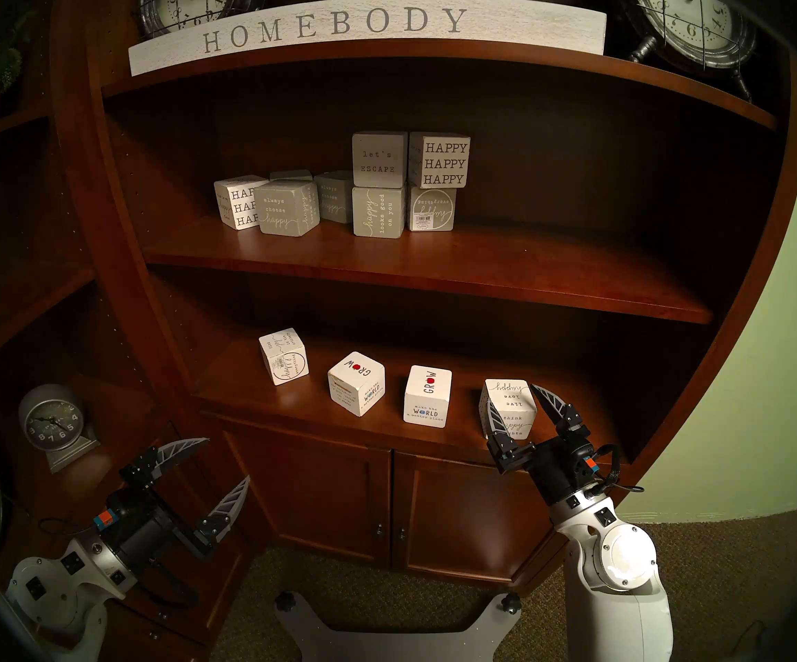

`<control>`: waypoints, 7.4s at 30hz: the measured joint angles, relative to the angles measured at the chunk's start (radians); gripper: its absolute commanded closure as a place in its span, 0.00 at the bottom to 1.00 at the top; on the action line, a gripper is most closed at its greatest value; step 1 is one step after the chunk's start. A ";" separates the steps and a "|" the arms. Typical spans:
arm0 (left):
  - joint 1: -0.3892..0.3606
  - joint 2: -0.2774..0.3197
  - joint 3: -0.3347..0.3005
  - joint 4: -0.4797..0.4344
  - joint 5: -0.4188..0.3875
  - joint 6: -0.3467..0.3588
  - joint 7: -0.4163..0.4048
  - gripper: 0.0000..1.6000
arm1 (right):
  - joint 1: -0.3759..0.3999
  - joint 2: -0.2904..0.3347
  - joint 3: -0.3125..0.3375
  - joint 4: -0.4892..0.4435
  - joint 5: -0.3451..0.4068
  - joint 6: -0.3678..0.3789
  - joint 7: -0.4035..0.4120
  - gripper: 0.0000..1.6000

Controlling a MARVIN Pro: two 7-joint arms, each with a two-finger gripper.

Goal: Stack four cubes vertically into two groups

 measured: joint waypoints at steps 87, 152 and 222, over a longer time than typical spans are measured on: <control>0.000 -0.001 0.000 0.000 0.000 0.000 0.000 0.00 | 0.053 0.026 -0.092 0.118 -0.092 0.017 -0.267 0.00; 0.000 -0.001 0.000 0.000 0.000 0.000 0.000 0.00 | 0.068 0.077 -0.258 -0.015 0.006 0.082 -0.280 1.00; 0.000 -0.001 0.000 0.000 0.000 0.000 -0.001 0.00 | 0.225 0.171 -0.593 0.118 0.031 0.100 -0.720 0.03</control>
